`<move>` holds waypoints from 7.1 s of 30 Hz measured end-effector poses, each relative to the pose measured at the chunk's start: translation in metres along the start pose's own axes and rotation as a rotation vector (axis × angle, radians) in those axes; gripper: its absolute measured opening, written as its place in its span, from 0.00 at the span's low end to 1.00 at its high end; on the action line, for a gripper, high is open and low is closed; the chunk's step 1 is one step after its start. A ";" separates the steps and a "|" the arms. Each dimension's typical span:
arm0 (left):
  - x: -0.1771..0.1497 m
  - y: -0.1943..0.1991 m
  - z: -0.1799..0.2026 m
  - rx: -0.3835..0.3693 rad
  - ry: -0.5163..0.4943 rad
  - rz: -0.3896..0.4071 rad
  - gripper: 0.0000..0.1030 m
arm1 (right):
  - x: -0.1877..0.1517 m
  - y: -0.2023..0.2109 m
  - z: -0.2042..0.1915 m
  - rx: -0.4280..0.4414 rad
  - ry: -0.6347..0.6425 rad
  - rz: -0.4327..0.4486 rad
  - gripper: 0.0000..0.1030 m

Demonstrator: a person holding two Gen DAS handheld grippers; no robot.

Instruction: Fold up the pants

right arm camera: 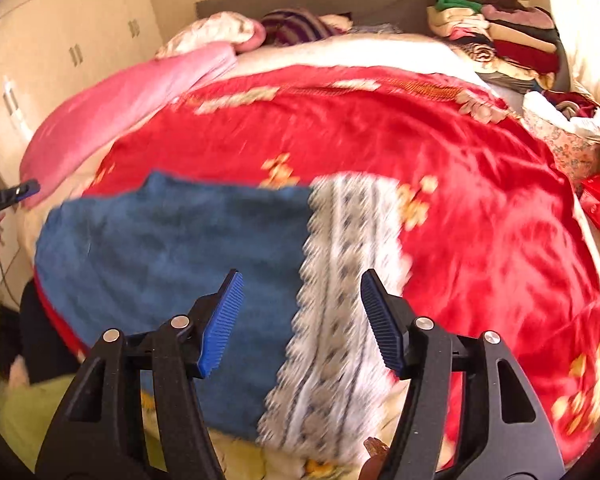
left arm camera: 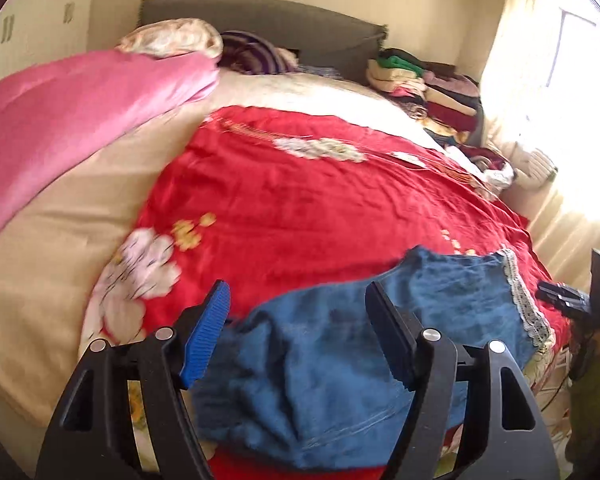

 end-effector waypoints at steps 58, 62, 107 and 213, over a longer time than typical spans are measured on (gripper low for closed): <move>0.004 -0.219 0.072 -0.226 -0.056 -0.206 0.38 | 0.056 -0.083 0.053 -0.050 -0.046 -0.016 0.45; 0.003 -0.178 0.080 -0.176 -0.131 -0.159 0.48 | 0.044 -0.036 0.064 -0.026 -0.105 0.029 0.49; -0.040 -0.107 0.104 -0.071 -0.164 -0.147 0.82 | -0.050 0.040 0.031 -0.079 -0.101 0.051 0.47; 0.006 -0.143 0.020 -0.489 0.356 0.014 0.61 | -0.050 0.031 -0.262 0.283 0.452 0.075 0.29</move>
Point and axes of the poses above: each gripper's, at about its wrist camera, not at the fingertips, and y roughly against the way its jaws point, z to its right, x to its top, the point moved 9 cm from there along -y, roughly the way its jaws point, and after that the axes turned 15 degrees about -x, right-handed, at the moved point
